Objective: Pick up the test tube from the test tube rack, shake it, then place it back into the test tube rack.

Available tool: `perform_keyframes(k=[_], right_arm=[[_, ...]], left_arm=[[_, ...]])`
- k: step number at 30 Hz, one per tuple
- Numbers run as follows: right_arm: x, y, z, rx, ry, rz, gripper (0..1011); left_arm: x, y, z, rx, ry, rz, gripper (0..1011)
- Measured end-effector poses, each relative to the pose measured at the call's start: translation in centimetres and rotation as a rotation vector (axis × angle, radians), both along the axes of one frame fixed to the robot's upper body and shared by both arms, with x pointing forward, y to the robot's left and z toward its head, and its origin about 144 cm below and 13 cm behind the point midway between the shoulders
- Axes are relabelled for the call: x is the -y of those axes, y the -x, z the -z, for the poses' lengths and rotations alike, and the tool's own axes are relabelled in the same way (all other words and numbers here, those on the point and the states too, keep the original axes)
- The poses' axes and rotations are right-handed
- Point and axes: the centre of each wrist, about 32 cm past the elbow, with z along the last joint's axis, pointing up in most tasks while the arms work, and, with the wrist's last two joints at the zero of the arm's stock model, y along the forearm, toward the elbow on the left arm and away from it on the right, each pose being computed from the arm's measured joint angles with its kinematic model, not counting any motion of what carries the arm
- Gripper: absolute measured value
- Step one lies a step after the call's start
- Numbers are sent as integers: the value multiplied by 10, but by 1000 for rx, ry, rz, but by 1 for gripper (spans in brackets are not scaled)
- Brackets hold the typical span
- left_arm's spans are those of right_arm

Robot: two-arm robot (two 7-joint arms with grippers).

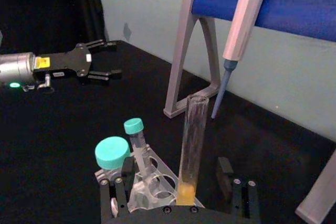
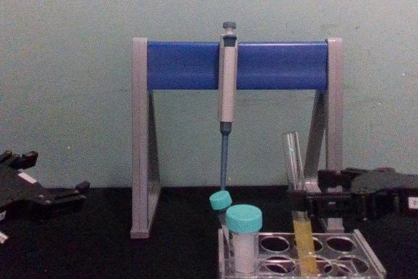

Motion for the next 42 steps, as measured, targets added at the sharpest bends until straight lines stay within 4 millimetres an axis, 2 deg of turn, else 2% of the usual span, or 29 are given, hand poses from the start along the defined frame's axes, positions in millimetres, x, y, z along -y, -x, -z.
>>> perform_keyframes(k=[12,26,30,35,39,42], right_arm=[[-11,-20,2,-20,23,-9,1000],[-11,-21,3,-21,28,-6,1000],[-11,-21,3,-20,28,-6,952],[-11,-20,3,-20,27,-6,836],[-11,-20,3,-19,27,-5,682],[-11,-20,3,-19,27,-5,602]], left_arm=[[0,0,0,0,0,0,1010],[0,0,0,0,0,0,1010],[0,0,0,0,0,0,1010],[0,0,0,0,0,0,1010],[0,0,0,0,0,0,1010],[0,0,0,0,0,0,1010]])
